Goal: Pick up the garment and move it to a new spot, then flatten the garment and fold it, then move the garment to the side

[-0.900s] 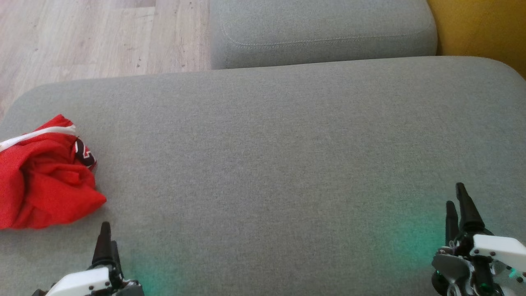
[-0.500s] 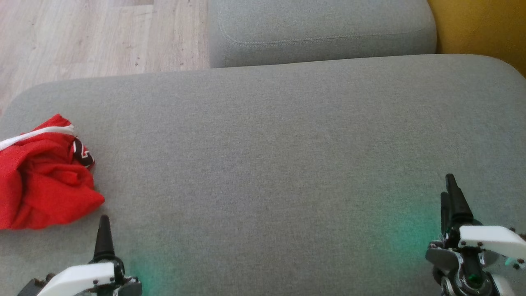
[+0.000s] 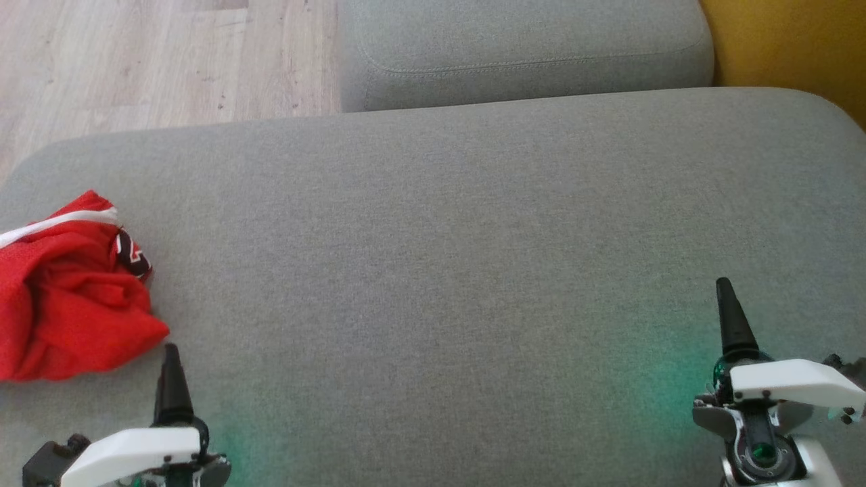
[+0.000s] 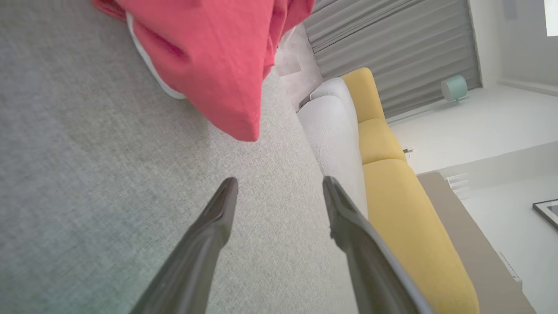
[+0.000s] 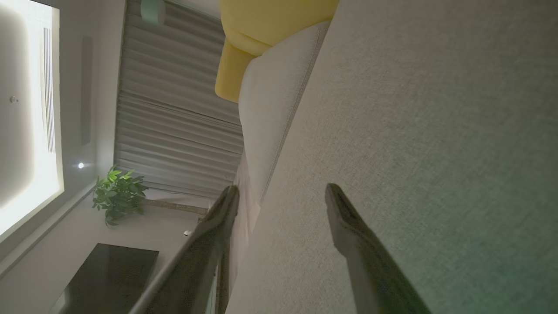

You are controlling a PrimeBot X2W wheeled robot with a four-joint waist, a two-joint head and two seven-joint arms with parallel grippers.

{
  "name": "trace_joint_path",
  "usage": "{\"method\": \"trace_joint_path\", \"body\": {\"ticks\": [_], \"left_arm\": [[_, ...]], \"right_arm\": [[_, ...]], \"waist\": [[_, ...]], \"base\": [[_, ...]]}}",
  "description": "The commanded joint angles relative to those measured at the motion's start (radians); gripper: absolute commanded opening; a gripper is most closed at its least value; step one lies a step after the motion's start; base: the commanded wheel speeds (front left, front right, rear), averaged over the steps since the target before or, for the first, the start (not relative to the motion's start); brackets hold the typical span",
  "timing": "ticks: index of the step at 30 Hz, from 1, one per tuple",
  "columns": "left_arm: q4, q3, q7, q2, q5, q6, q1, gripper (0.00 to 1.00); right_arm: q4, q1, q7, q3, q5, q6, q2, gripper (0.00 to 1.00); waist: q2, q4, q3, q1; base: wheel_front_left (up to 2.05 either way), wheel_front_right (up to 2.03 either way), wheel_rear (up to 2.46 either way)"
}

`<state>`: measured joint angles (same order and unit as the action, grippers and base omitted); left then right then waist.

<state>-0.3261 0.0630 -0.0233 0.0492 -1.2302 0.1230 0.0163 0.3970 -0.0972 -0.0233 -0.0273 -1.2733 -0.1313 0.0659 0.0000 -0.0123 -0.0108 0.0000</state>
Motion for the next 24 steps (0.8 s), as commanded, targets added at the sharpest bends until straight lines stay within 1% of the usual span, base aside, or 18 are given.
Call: {"method": "trace_joint_path", "body": {"ticks": [1,16,24], "left_arm": [[0.035,0.010,0.012,0.015,0.032,0.000,0.033,1.00],[0.031,-0.015,0.057,0.033,0.253,-0.014,0.042,1.00],[0.016,-0.033,0.080,0.041,0.356,-0.024,0.048,1.00]], "right_arm": [[-0.028,-0.057,0.015,0.015,0.026,0.000,0.019,1.00],[-0.001,-0.075,0.059,0.059,0.212,0.000,0.027,1.00],[0.046,-0.092,0.082,0.095,0.313,0.000,0.031,1.00]], "waist": [[0.0000,0.000,0.000,0.0000],[0.0000,-0.006,-0.005,0.0000],[0.0000,-0.005,-0.004,0.0000]], "base": [[0.00,0.00,0.00],[0.00,0.00,0.00],[0.00,0.00,0.00]]}}
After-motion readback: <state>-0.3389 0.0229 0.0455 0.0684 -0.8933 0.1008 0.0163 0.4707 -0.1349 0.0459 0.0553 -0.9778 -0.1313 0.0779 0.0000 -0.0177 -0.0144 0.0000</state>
